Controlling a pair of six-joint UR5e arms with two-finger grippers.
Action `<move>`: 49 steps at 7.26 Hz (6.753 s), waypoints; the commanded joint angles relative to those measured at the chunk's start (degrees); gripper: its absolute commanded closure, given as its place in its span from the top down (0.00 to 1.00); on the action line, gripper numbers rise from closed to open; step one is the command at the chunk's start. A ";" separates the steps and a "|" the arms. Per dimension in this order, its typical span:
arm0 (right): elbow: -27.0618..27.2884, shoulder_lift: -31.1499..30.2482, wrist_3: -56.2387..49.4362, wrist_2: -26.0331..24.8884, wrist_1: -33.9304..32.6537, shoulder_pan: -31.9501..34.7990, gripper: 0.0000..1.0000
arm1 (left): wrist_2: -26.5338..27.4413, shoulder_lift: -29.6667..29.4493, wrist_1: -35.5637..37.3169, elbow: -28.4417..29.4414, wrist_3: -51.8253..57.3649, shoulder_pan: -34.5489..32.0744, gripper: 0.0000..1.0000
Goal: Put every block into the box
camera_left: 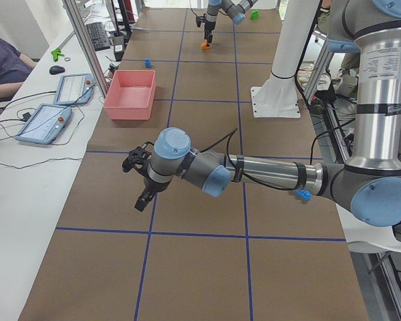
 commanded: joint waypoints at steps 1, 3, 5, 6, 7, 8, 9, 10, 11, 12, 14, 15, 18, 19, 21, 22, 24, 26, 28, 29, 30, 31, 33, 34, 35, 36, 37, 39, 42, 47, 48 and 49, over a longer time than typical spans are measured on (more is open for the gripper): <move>0.04 0.00 -0.04 0.02 -0.07 -0.19 0.00 | 0.00 0.00 0.00 -0.01 0.00 -0.01 1.00; 1.61 0.17 -0.04 -0.16 -0.07 -0.01 0.00 | 0.00 0.00 0.00 -0.01 0.00 0.08 1.00; 3.72 6.27 0.05 0.02 -0.16 3.75 0.00 | 0.00 0.00 0.00 0.17 0.00 -0.01 1.00; 3.47 12.33 0.31 0.19 -1.03 4.90 0.00 | -0.09 0.00 0.00 0.17 0.00 0.08 1.00; 3.12 19.00 4.32 0.20 -5.39 5.69 0.00 | 0.00 0.09 0.00 0.17 0.00 -0.01 1.00; 2.77 27.42 7.66 -0.15 -13.61 5.70 0.00 | -0.09 0.09 0.00 0.17 0.00 0.08 1.00; -1.24 38.30 8.57 -0.16 -22.57 5.70 0.00 | -0.09 0.61 0.00 0.34 0.00 0.08 1.00; -10.15 49.37 9.71 -0.16 -27.53 5.26 0.00 | -0.09 0.62 0.00 0.26 0.00 0.08 1.00; -21.99 59.31 9.89 -0.24 -27.49 5.09 0.00 | -0.09 0.70 -0.09 0.34 0.00 0.08 1.00; -32.20 66.98 9.72 -0.33 -27.40 5.00 0.00 | -0.09 0.70 0.00 0.34 0.00 0.08 1.00; -44.72 75.19 9.45 -2.17 -25.31 5.00 0.00 | -0.09 0.70 0.00 0.34 0.00 0.08 1.00; -51.31 77.15 9.45 -2.26 -19.90 4.91 0.00 | -0.09 0.70 -0.09 0.34 0.00 0.17 1.00; -57.53 77.61 9.37 -2.62 -13.60 4.38 0.00 | -0.09 0.70 -0.09 0.34 0.00 0.17 1.00; -57.53 77.52 9.45 -2.62 -13.60 4.21 0.50 | -0.09 0.70 -0.44 0.34 0.00 0.17 1.00; -57.18 77.52 9.72 -3.49 -13.60 3.59 0.99 | -0.09 0.70 -0.79 0.43 0.00 0.17 1.00; -56.83 77.69 9.81 -3.41 -13.78 3.76 0.99 | -0.09 0.70 -0.79 0.43 -0.09 0.17 1.00; -47.66 76.65 8.50 -2.62 -25.73 4.99 0.99 | -0.26 0.62 -1.05 -0.18 -3.31 0.60 1.00; -27.92 63.72 4.29 0.27 -32.93 6.30 0.99 | -3.75 0.62 -12.16 -0.10 -17.77 5.93 1.00; -12.95 48.06 -2.20 4.14 -32.77 9.38 0.99 | -3.96 0.62 -19.05 -0.36 -34.02 13.75 1.00; -6.09 40.42 -2.50 4.59 -32.76 9.91 0.99 | -1.95 0.53 -19.51 -1.40 -40.10 16.75 1.00; 1.20 32.86 -2.59 4.59 -32.24 10.09 0.99 | 3.64 0.62 -19.43 -3.15 -44.69 21.74 1.00; 6.14 27.65 -2.50 4.59 -32.15 10.09 0.99 | 8.30 0.53 -19.43 -3.95 -49.43 27.45 1.00; 7.16 26.28 -2.59 4.42 -32.06 10.09 0.99 | 20.50 0.09 -19.08 -4.84 -53.16 39.57 1.00; 7.33 25.76 -2.85 4.41 -32.06 10.18 0.99 | 24.48 -0.09 -17.60 -4.67 -53.17 44.24 0.99; 7.42 25.05 -5.11 4.59 -32.06 10.44 0.99 | 26.61 -0.17 -15.84 -4.14 -53.17 47.25 0.97; 7.25 25.13 -5.74 4.94 -32.06 10.97 0.99 | 27.59 -0.44 -14.87 -3.36 -52.91 48.15 0.91; 7.33 25.13 -5.66 5.03 -32.06 11.06 0.99 | 27.60 -0.87 -14.86 -2.48 -52.82 48.24 0.85; 7.33 25.22 -5.66 5.03 -32.06 11.06 0.99 | 27.60 -2.10 -14.86 -0.89 -52.65 48.33 0.69; 7.33 25.40 -5.66 4.94 -32.06 11.06 0.99 | 27.86 -2.29 -14.94 -0.97 -52.56 48.25 0.00; 6.72 25.75 -5.75 4.68 -32.06 11.06 0.99 | 28.56 -28.81 12.00 -8.84 -57.11 41.14 0.00; 6.72 25.75 -5.75 4.68 -32.06 11.15 0.99 | 28.56 -37.79 12.04 -0.97 -57.74 40.52 0.00; 6.63 25.75 -5.75 4.59 -32.06 11.32 0.99 | 28.56 -46.75 11.86 9.55 -58.35 40.16 0.00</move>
